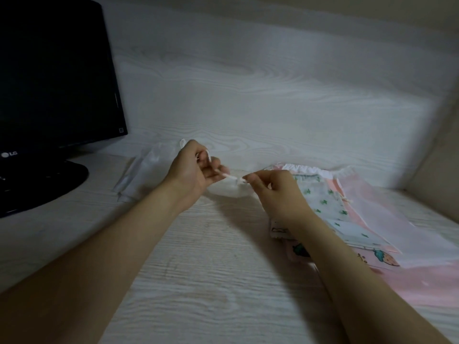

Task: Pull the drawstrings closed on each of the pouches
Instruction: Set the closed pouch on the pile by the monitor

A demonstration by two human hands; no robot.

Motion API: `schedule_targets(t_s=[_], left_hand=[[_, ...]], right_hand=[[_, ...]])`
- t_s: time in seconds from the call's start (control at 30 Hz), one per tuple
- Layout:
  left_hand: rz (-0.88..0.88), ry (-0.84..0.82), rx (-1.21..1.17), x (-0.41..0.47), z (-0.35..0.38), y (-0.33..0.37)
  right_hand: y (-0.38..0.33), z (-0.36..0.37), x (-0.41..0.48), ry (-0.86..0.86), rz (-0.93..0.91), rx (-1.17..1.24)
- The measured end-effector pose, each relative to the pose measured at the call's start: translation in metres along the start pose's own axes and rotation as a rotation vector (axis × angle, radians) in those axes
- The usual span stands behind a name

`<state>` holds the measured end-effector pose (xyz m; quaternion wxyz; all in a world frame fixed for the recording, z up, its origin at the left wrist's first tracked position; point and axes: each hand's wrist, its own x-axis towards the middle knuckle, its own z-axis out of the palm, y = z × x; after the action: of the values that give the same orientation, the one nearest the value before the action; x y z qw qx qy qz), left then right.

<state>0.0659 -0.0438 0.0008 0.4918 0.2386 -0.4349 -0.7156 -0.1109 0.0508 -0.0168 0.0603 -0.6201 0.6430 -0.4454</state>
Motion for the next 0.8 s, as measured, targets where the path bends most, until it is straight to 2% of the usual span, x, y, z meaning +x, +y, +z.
schedule_targets(t_s=[0.1,0.23,0.33,0.43,0.5,0.67,0.8], left_hand=[[0.039,0.090,0.189,0.006,-0.003,-0.001],[0.219,0.068,0.507,0.002,-0.001,-0.002],[0.427,-0.047,0.878,-0.009,-0.001,-0.003],[0.487,-0.185,1.202,-0.013,-0.008,-0.009],[0.546,-0.207,1.369,-0.014,-0.009,-0.012],[0.709,-0.089,1.558,-0.017,-0.002,-0.011],[0.667,-0.084,1.664,-0.014,-0.003,-0.011]], right_hand=[[0.009,0.003,0.003,0.056,-0.072,-0.181],[0.014,0.010,0.006,0.097,-0.015,-0.306],[0.011,0.010,0.003,0.113,-0.049,-0.303],[0.003,0.004,0.001,0.136,-0.052,-0.230],[0.000,0.003,-0.001,0.135,-0.013,-0.187],[-0.010,-0.001,-0.005,0.163,0.048,-0.093],[-0.015,-0.001,-0.008,0.149,-0.003,-0.094]])
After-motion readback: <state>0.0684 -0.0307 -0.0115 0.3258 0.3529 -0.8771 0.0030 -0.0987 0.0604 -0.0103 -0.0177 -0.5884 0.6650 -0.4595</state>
